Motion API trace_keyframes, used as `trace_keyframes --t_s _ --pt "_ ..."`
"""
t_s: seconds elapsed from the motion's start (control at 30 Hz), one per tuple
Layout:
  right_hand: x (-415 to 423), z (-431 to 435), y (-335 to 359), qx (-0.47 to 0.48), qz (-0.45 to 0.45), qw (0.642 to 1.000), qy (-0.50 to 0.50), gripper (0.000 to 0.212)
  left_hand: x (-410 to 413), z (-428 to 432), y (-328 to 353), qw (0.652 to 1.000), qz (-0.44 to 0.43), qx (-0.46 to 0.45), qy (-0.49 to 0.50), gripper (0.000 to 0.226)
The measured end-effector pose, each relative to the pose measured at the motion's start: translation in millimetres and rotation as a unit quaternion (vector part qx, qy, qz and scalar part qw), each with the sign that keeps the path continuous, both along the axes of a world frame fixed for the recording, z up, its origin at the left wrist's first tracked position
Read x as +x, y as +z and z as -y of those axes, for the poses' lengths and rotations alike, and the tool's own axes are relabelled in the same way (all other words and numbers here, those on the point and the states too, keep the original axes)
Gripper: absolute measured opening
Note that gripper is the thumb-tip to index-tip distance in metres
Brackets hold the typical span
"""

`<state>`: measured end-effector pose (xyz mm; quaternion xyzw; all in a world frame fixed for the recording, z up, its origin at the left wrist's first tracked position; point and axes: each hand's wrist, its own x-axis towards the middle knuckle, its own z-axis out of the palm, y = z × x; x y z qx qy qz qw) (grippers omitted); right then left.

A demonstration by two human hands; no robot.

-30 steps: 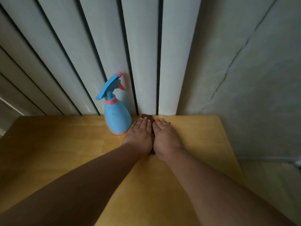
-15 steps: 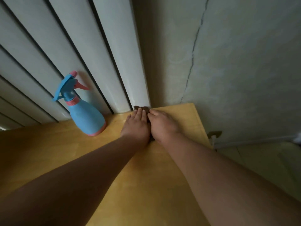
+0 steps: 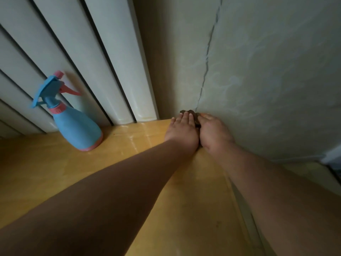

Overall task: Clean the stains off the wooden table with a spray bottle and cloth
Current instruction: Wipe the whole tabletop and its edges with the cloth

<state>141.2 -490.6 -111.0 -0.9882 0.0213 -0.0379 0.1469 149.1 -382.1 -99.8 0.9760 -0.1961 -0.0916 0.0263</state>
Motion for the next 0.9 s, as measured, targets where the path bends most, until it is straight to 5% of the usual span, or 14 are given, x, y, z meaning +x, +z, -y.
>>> trace_keyframes --t_s 0.4,0.9 --pt "-26.4 -14.1 5.9 0.054 -0.053 0.996 -0.045 0.049 -14.4 -7.1 0.3 1.0 -0.006 0.022 -0.002 0.058" --pt "-171.0 -29.4 12.5 0.078 -0.091 0.988 -0.099 0.054 -149.6 -24.1 5.3 0.998 -0.042 0.004 -0.054 0.058"
